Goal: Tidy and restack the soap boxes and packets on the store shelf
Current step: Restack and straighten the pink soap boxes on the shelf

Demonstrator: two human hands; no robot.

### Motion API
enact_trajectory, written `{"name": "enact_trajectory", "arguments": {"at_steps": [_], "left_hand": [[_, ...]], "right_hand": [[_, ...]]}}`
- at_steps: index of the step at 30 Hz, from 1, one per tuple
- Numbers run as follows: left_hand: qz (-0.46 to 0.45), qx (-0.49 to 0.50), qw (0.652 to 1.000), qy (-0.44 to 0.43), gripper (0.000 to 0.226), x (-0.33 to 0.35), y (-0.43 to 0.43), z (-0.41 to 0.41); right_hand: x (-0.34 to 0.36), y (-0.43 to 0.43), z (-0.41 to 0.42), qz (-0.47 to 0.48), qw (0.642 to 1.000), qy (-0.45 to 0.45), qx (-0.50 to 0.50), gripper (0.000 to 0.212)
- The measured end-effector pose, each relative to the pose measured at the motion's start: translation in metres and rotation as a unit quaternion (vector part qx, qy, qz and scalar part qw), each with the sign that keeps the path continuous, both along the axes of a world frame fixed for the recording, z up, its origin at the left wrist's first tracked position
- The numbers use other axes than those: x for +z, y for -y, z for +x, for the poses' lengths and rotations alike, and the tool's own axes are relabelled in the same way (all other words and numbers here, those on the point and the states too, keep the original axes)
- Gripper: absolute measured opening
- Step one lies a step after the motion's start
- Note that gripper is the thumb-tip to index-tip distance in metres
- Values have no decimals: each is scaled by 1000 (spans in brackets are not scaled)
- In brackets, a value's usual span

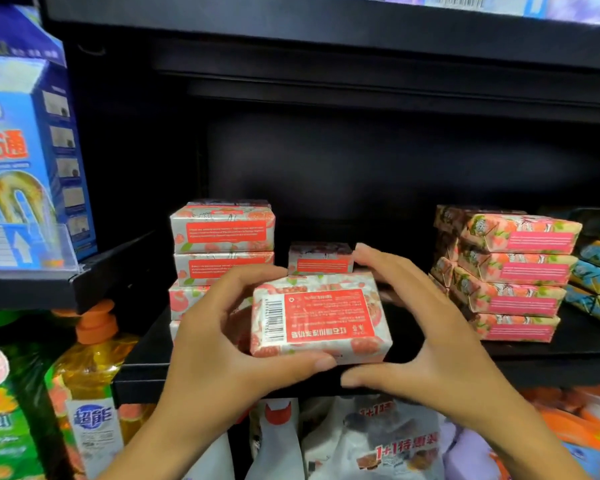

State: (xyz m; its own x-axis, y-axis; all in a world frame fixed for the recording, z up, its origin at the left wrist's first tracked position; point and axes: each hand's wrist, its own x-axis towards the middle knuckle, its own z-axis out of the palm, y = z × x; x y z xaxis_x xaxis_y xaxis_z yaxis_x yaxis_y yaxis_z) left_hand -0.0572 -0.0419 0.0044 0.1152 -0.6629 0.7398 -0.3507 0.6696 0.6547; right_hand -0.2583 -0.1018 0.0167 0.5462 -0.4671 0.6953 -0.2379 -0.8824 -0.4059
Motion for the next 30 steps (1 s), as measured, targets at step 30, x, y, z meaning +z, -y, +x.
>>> {"name": "enact_trajectory", "arguments": {"at_steps": [30], "left_hand": [[51,68,996,33,61,-30,-20,49]], "right_hand": [[-29,11,28,1,996,-42,-81,63]]}}
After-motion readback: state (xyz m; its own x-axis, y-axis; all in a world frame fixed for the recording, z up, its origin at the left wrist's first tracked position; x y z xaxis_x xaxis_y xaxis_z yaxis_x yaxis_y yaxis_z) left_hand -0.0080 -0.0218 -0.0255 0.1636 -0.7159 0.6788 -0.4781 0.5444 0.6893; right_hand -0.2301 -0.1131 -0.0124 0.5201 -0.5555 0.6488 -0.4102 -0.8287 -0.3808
